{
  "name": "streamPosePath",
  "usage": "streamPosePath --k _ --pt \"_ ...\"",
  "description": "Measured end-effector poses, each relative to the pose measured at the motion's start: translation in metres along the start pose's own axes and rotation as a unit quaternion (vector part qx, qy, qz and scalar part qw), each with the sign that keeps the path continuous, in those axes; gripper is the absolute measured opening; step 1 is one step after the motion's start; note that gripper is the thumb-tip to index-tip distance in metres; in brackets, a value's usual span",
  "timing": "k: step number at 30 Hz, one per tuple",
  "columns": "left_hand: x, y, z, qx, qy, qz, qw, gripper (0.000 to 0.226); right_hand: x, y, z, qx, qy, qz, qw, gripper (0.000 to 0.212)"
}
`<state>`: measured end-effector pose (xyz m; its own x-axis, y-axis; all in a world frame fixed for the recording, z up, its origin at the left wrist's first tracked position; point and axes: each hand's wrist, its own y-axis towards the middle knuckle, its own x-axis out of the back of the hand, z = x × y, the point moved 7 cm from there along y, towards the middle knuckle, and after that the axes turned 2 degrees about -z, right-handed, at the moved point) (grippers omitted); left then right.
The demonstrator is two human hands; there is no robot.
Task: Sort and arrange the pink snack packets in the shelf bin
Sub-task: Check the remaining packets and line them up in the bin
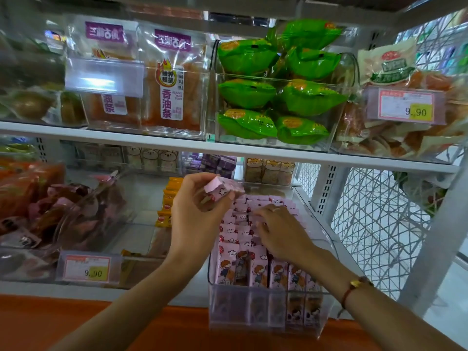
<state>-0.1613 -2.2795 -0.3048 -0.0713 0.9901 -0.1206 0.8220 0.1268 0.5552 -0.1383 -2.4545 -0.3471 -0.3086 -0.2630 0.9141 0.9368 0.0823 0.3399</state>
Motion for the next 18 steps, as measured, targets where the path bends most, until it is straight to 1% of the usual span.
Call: streamPosePath --k 2,4,9,11,14,18 --pt "-0.012 0.009 0.002 -0.008 0.019 0.045 0.999 0.034 -0.01 0.004 -0.003 0.001 -0.043 0.041 0.998 0.04" --pt "-0.026 0.019 0.009 -0.004 0.057 0.095 0.994 0.033 -0.014 0.002 -0.006 0.003 -0.054 0.062 0.997 0.045" --pt "-0.059 0.046 0.038 0.024 0.159 0.209 0.964 0.037 -0.011 -0.019 -0.01 0.025 -0.032 0.045 0.998 0.043" --pt "-0.069 0.054 0.047 0.024 0.206 0.245 0.947 0.039 -0.01 -0.024 -0.01 0.032 -0.035 0.035 0.998 0.043" --pt "-0.079 0.064 0.058 0.021 0.271 0.288 0.918 0.048 -0.01 -0.028 -0.009 0.049 -0.028 0.01 0.998 0.041" --pt "-0.094 0.073 0.061 -0.037 0.407 0.326 0.852 0.06 -0.01 -0.031 -0.01 0.057 -0.011 -0.004 0.998 0.041"
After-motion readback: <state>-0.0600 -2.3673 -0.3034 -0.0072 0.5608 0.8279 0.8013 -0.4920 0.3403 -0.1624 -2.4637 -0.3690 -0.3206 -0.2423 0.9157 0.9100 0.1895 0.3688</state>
